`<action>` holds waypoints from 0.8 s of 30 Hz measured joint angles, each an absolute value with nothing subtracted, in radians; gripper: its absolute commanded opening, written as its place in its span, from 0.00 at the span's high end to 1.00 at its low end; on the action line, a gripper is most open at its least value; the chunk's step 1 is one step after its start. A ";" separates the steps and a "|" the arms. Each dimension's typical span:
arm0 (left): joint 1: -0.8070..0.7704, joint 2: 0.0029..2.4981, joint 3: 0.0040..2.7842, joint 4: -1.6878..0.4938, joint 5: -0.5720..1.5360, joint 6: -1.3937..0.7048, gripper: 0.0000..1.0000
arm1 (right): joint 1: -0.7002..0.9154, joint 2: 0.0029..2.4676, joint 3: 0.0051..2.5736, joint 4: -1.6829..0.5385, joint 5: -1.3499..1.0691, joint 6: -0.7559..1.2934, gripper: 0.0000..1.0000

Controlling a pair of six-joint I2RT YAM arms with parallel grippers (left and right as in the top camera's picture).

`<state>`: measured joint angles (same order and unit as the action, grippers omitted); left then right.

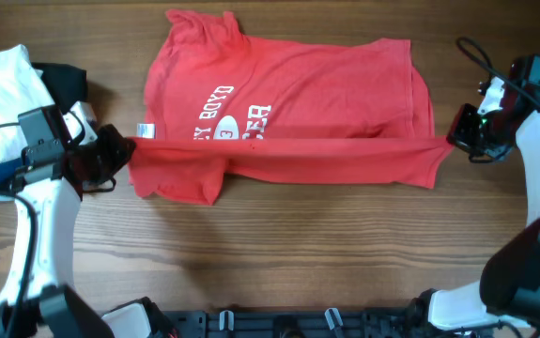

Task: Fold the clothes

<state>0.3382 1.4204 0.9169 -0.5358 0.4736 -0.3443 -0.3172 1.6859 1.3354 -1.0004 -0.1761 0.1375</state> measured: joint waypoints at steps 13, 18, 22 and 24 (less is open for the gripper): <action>0.171 1.634 0.913 -0.102 0.456 -0.392 0.84 | -0.261 1.839 1.334 -0.775 -0.176 0.148 0.68; 0.180 1.634 0.913 -0.153 0.419 -0.411 0.29 | -0.252 1.839 1.334 -0.770 -0.176 0.159 0.57; 0.219 1.631 0.918 -0.329 0.410 -0.413 0.23 | -0.251 1.839 1.334 -0.867 -0.188 0.159 0.59; 0.226 1.617 0.916 -0.474 0.410 -0.414 0.23 | -0.251 1.839 1.333 -0.944 -0.203 0.159 0.59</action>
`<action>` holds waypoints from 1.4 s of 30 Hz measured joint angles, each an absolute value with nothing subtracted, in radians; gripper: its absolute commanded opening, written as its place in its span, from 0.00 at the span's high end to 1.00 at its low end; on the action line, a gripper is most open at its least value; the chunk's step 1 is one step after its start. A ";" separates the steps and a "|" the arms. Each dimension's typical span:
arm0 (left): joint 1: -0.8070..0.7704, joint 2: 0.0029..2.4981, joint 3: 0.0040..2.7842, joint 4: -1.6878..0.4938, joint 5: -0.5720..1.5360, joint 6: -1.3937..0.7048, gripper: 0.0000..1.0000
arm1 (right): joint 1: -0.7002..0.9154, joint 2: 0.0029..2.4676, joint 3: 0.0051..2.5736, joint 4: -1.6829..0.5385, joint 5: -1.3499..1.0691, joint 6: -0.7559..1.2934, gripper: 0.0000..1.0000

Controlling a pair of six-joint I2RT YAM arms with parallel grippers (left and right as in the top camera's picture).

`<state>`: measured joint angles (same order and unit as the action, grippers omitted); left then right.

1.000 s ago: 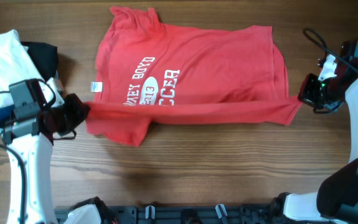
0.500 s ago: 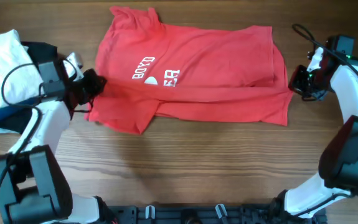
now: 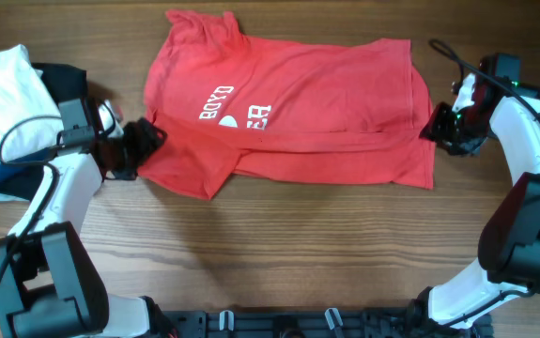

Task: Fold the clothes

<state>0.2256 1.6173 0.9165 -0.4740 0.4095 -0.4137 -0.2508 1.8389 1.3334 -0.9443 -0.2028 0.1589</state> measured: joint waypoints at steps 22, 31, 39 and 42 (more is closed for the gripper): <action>0.092 1.628 0.907 -0.551 0.206 -0.398 0.34 | -0.179 1.839 1.330 -1.011 -0.213 0.125 0.59; 0.092 1.703 0.907 -0.511 0.134 -0.420 0.81 | -0.179 1.839 1.330 -1.029 -0.213 0.125 0.59; 0.092 1.669 0.907 -0.496 0.150 -0.432 0.96 | -0.179 1.839 1.330 -1.029 -0.212 0.125 0.60; 0.092 1.623 0.907 -0.514 0.213 -0.432 0.96 | -0.179 1.839 1.330 -1.029 -0.212 0.125 0.60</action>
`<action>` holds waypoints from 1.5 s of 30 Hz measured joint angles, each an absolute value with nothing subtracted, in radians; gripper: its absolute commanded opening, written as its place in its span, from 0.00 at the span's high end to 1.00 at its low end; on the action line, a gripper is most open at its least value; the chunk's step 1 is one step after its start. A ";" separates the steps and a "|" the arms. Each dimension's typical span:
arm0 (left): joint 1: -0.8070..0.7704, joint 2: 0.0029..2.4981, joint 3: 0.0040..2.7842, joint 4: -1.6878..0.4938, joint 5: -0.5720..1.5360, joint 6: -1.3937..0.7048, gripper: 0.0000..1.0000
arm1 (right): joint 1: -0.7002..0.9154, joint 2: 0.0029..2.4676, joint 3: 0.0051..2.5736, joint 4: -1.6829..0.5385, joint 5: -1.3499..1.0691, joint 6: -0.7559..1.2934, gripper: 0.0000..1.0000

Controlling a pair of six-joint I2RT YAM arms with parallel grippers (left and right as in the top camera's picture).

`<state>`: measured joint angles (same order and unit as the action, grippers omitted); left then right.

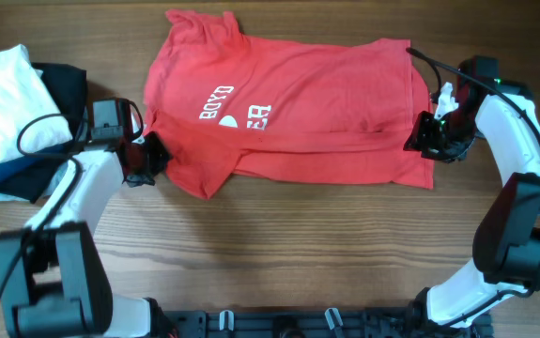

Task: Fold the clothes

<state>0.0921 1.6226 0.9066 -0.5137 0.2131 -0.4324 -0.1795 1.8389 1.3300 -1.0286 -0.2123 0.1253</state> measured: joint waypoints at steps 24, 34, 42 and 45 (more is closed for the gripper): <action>0.092 1.504 0.907 -0.699 0.286 -0.432 0.93 | -0.179 1.839 1.330 -1.029 -0.212 0.125 0.60; 0.092 1.504 0.894 -0.342 0.434 -0.470 0.96 | -0.179 1.839 1.330 -1.029 -0.212 0.125 0.60; 0.062 1.512 0.902 -0.118 0.494 -0.652 0.39 | -0.179 1.839 1.330 -1.029 -0.209 0.125 0.60; 0.041 1.532 0.902 -0.213 0.490 -0.628 0.35 | -0.179 1.839 1.330 -1.031 -0.209 0.125 0.60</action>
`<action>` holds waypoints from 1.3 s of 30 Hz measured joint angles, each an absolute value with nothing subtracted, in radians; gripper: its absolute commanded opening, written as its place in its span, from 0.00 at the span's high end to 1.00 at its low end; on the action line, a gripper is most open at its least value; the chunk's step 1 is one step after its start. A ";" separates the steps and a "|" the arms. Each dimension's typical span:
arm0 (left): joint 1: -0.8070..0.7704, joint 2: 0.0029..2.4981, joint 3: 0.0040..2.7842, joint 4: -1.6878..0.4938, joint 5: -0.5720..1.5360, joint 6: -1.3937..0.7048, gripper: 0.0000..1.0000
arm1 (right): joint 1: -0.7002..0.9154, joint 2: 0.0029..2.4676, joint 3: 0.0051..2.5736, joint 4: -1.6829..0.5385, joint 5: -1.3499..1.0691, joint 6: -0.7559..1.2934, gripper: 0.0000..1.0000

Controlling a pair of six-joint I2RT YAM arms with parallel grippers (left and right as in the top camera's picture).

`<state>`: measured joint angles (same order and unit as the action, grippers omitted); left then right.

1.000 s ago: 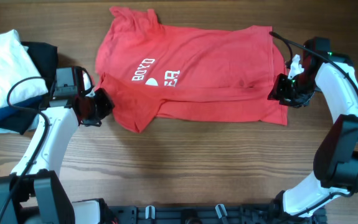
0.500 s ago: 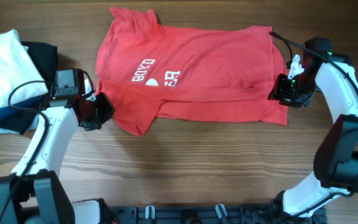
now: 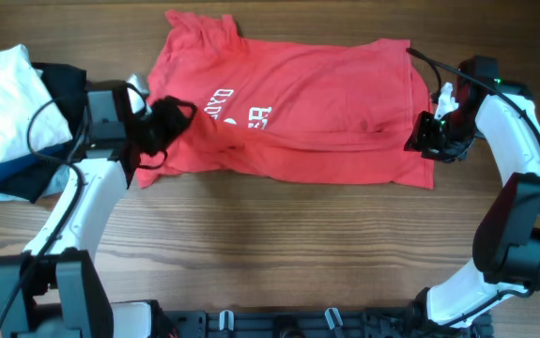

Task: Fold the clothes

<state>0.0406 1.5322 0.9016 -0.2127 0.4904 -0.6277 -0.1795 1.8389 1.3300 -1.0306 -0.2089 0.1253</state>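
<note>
A red T-shirt (image 3: 316,103) with white lettering lies spread across the wooden table, its lower part folded up into a long band. My left gripper (image 3: 171,117) sits over the shirt's left part beside the lettering, shut on a bunch of red fabric. My right gripper (image 3: 418,143) rests at the shirt's right edge, touching the cloth; the overhead view does not show how its fingers stand.
A pile of other clothes (image 3: 11,108), white, black and blue, lies at the table's left edge, just behind the left arm. Bare wood (image 3: 279,244) runs along the front of the table below the shirt.
My left gripper has moved right and a little back, from the shirt's left edge onto the shirt. The sleeve that poked out at the lower left is now tucked in. The right arm has not moved.
Both grippers first held the shirt's lower edge stretched taut between them above the shirt. Then they stood further back with the edge laid on the shirt as a fold. The right gripper came in slightly and stayed; the left now holds fabric over the lettering.
</note>
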 measured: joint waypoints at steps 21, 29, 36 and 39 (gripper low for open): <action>0.033 1.733 0.912 -0.433 0.004 -0.445 0.38 | -0.179 1.839 1.158 -0.933 -0.114 0.196 0.32; 0.035 1.766 0.945 -0.456 -0.041 -0.445 0.41 | -0.180 1.838 1.064 -0.795 -0.171 0.162 0.96; 0.125 1.773 0.965 -0.564 -0.059 -0.434 0.58 | -0.173 1.835 1.062 -0.811 -0.118 0.220 0.96; 0.149 1.773 0.970 -0.635 -0.059 -0.430 0.96 | -0.171 1.831 1.062 -0.853 -0.049 0.277 0.96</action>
<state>0.1490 1.7729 0.9703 -0.6350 -0.0593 -0.4305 -0.1707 1.8305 1.0618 -0.8532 -0.0494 0.2771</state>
